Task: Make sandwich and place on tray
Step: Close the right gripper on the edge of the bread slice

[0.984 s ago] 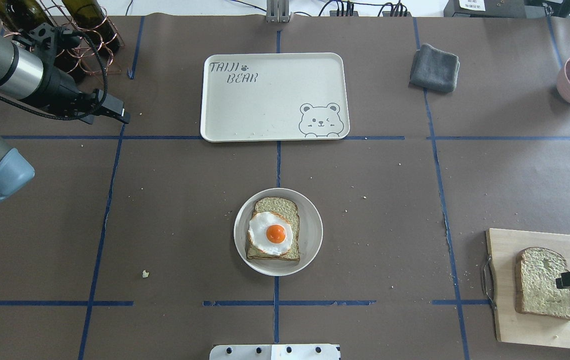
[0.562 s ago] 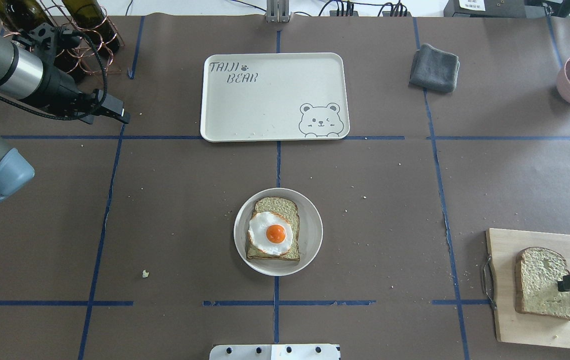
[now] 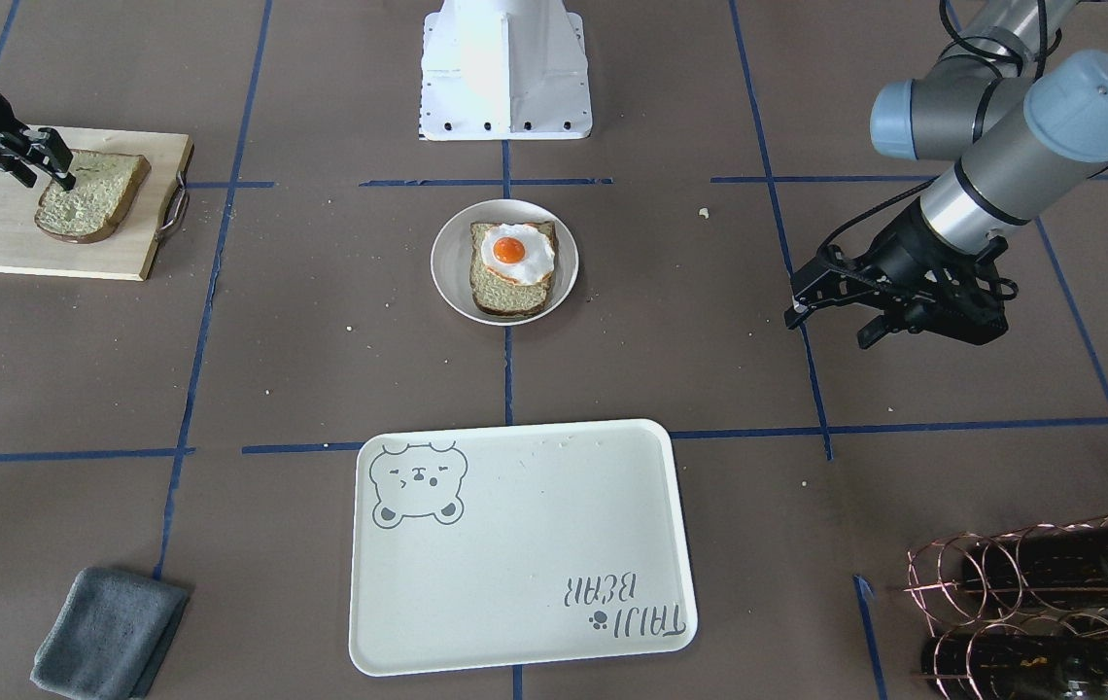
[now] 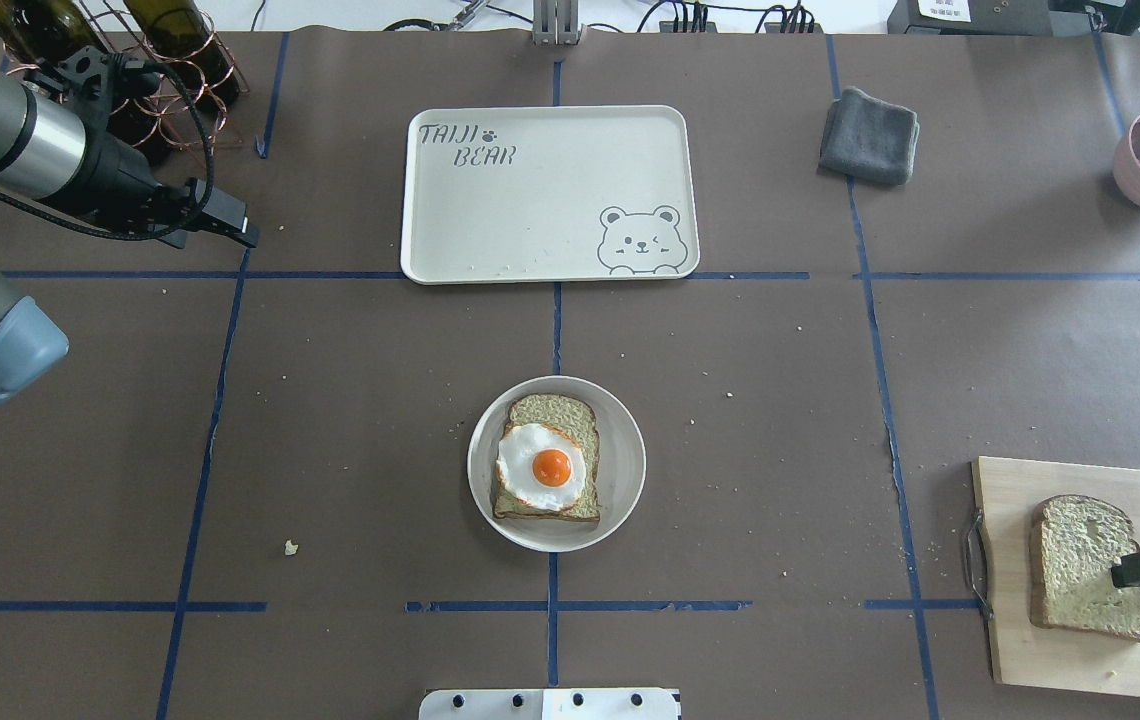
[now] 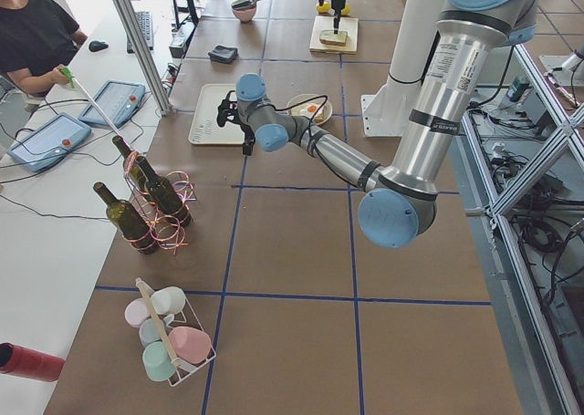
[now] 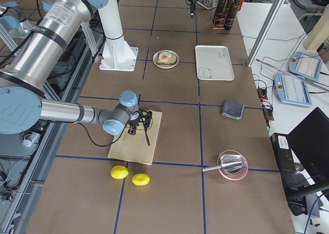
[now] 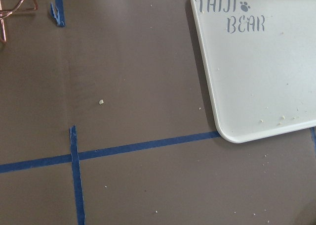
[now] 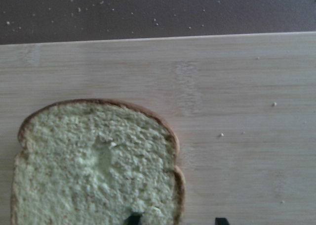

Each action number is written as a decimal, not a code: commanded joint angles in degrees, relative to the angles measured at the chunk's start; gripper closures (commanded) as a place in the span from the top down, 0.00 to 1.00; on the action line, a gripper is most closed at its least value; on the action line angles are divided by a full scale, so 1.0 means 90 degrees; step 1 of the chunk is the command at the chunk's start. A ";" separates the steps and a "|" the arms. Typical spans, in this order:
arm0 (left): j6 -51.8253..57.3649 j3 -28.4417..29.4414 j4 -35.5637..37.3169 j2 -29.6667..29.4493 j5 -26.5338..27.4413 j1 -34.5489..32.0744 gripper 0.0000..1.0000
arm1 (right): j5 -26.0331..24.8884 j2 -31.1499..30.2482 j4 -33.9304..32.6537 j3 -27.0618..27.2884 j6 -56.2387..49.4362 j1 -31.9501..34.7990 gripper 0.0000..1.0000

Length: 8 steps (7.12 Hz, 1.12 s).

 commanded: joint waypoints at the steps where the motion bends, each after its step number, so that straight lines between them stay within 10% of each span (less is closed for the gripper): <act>1: 0.0000 0.0000 0.0000 0.0000 -0.0005 -0.0005 1.00 | 0.0030 0.0002 0.0000 0.0000 0.0000 -0.0025 0.50; 4: 0.0000 0.0000 0.0000 0.0000 0.0004 -0.0005 1.00 | 0.0030 0.0002 0.0000 0.0000 0.0010 -0.0083 0.04; 8: 0.0000 0.0000 0.0000 0.0000 0.0004 -0.0005 1.00 | 0.0020 0.0002 0.0242 0.0077 0.0010 -0.0055 0.00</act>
